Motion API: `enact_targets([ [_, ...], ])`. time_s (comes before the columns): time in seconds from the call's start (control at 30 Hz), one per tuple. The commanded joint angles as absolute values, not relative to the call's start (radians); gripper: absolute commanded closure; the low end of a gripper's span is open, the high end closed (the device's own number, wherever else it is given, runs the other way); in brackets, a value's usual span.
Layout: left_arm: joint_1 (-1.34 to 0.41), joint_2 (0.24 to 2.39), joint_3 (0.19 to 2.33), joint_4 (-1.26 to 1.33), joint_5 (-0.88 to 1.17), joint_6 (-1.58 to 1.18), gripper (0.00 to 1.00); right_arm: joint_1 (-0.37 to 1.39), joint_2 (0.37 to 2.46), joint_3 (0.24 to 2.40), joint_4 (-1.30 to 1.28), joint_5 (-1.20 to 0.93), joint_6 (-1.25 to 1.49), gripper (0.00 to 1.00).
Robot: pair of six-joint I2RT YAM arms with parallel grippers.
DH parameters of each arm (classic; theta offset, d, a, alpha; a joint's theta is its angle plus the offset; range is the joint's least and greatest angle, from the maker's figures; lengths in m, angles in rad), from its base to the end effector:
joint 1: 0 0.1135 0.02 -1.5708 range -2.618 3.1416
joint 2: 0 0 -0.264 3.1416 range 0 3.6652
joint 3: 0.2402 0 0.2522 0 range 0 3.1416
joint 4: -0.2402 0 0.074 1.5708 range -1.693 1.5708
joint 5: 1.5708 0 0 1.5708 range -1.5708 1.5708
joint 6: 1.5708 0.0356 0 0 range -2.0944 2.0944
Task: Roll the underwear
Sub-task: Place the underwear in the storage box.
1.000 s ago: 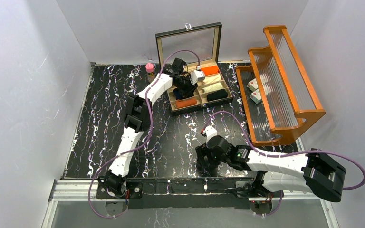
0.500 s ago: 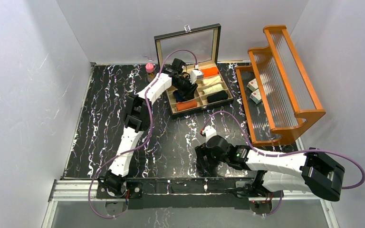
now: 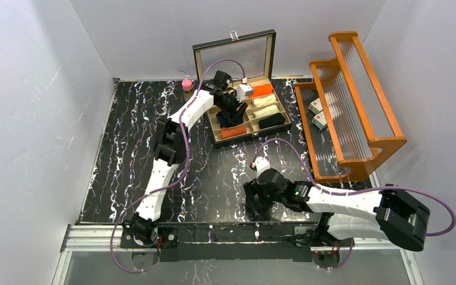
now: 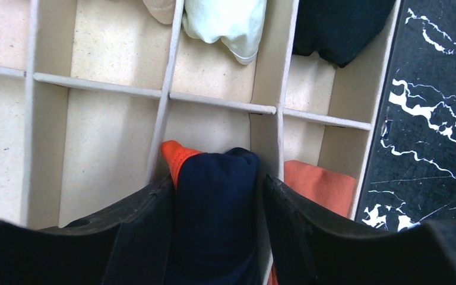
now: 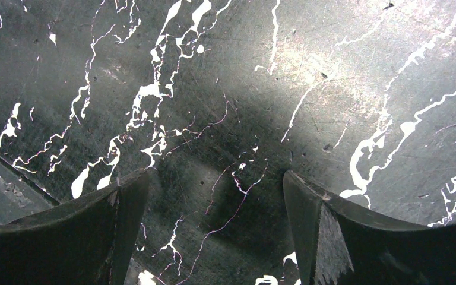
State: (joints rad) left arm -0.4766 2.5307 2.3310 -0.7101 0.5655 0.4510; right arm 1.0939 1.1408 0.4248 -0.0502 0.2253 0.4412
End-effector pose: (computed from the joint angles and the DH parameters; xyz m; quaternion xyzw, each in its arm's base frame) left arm 0.4818 -0.2702 0.1930 0.4873 0.7719 -0.2679 0.3082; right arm 0.1046 0.1851 0.1626 -0.2514 0.8802 0.1957 0.3518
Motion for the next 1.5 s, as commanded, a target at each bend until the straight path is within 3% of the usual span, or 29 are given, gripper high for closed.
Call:
enact_targets([
  [0.0,-0.489,2.390,2.314,-0.765,0.647,0.421,0.45,1.091,1.136,0.465,-0.029,0.229,0.437,0.10],
  [0.37,-0.490,2.327,2.284,-0.762,0.610,0.425,0.42,1.090,1.130,0.456,-0.024,0.227,0.440,0.10],
  [0.63,-0.489,2.276,2.179,-0.762,0.458,0.466,0.40,1.091,1.132,0.456,-0.025,0.223,0.443,0.10],
  [0.83,-0.488,2.268,2.145,-0.738,0.367,0.474,0.33,1.089,1.143,0.457,-0.018,0.218,0.442,0.09],
  [1.07,-0.488,2.219,2.129,-0.669,0.416,0.468,0.32,1.089,1.152,0.460,-0.017,0.213,0.443,0.09],
  [1.47,-0.485,2.184,2.061,-0.594,0.324,0.480,0.29,1.089,1.154,0.463,-0.017,0.209,0.443,0.09],
])
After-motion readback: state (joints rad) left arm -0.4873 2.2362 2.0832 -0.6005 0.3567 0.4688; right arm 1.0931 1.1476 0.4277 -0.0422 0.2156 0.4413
